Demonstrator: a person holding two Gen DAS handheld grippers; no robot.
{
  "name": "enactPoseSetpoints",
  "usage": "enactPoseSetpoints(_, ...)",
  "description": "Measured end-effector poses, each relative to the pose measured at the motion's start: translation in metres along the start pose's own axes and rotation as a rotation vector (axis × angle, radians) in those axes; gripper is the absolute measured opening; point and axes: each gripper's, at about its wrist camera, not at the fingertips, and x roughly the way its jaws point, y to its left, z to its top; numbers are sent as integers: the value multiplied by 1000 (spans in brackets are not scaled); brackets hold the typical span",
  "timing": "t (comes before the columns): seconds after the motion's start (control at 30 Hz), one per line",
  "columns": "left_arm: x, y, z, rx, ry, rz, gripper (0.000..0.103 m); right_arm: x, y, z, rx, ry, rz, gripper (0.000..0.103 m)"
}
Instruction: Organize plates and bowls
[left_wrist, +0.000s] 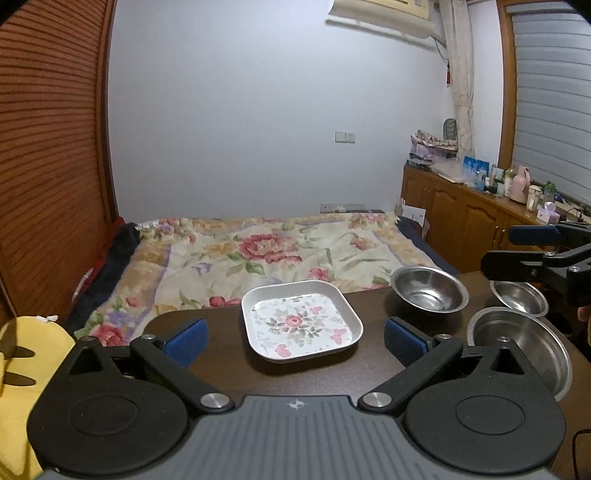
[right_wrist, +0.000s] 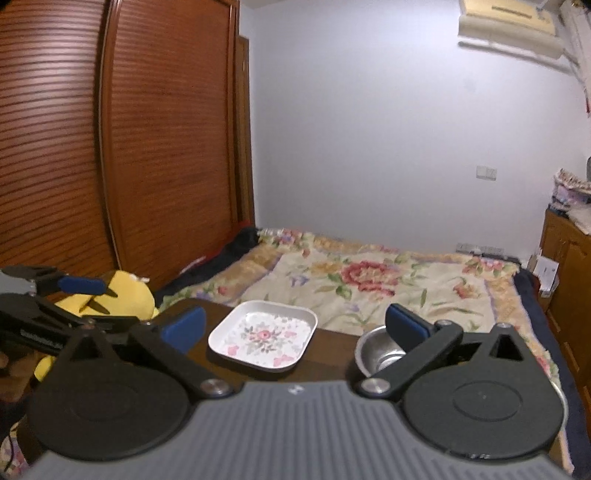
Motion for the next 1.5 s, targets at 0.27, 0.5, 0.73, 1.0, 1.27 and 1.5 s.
enactPoseSetpoints(0.27,53,23,11,-29,66,-19,87,56,-6,15,15,107,65,97)
enactPoseSetpoints(0.5,94,36,16,-29,110,11,76,118,-18,19,66,251,87,68)
enactPoseSetpoints(0.73,127,46,12,-59,156,8,67,161,-26,7,83,373,86,53)
enactPoseSetpoints(1.0,154,49,1,-85,222,-1,46,195,-37,-7,147,484,84,35)
enactPoseSetpoints(1.27,165,53,-6,-114,266,-12,28,203,-34,-11,138,525,98,25)
enactPoseSetpoints(1.5,172,59,-11,-146,294,-19,18,213,-33,-17,122,558,76,18)
